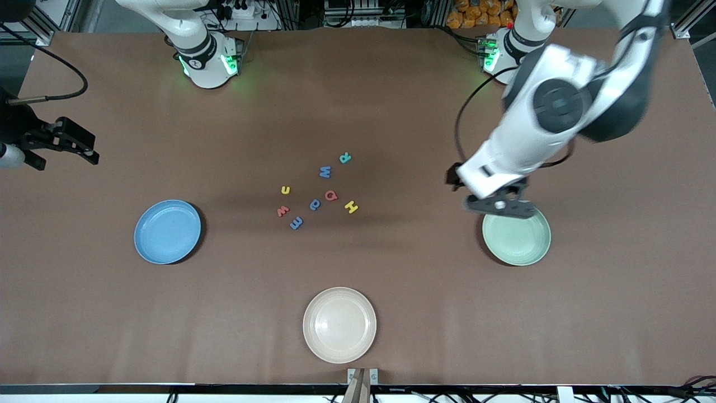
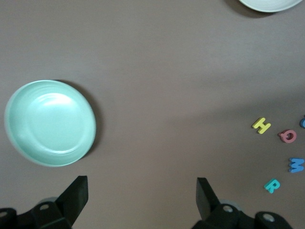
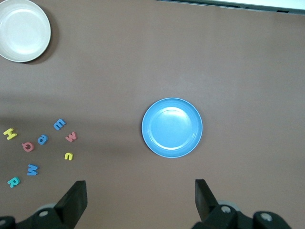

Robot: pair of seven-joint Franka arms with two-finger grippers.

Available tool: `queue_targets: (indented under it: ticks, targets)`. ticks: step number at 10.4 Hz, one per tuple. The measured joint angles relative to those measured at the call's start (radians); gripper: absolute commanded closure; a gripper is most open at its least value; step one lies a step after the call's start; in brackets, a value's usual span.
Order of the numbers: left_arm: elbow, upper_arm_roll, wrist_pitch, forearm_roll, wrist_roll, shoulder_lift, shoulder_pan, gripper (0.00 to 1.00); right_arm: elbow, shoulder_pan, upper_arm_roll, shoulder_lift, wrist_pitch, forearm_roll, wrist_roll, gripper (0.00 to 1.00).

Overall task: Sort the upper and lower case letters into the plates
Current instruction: 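Lower the left gripper over the yellow H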

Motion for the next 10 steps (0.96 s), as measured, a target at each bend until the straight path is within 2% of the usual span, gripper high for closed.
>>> queue_targets:
  ticks: [5, 10]
  targets:
    - [0.004, -0.003, 0.225, 0.117, 0.000, 0.172, -0.155, 0.00, -0.012, -0.011, -0.005, 0.020, 0.024, 0.000, -0.001, 0.00]
    - [0.007, -0.004, 0.406, 0.149, 0.001, 0.305, -0.277, 0.00, -0.012, -0.033, -0.006, 0.089, 0.038, -0.001, -0.001, 0.00]
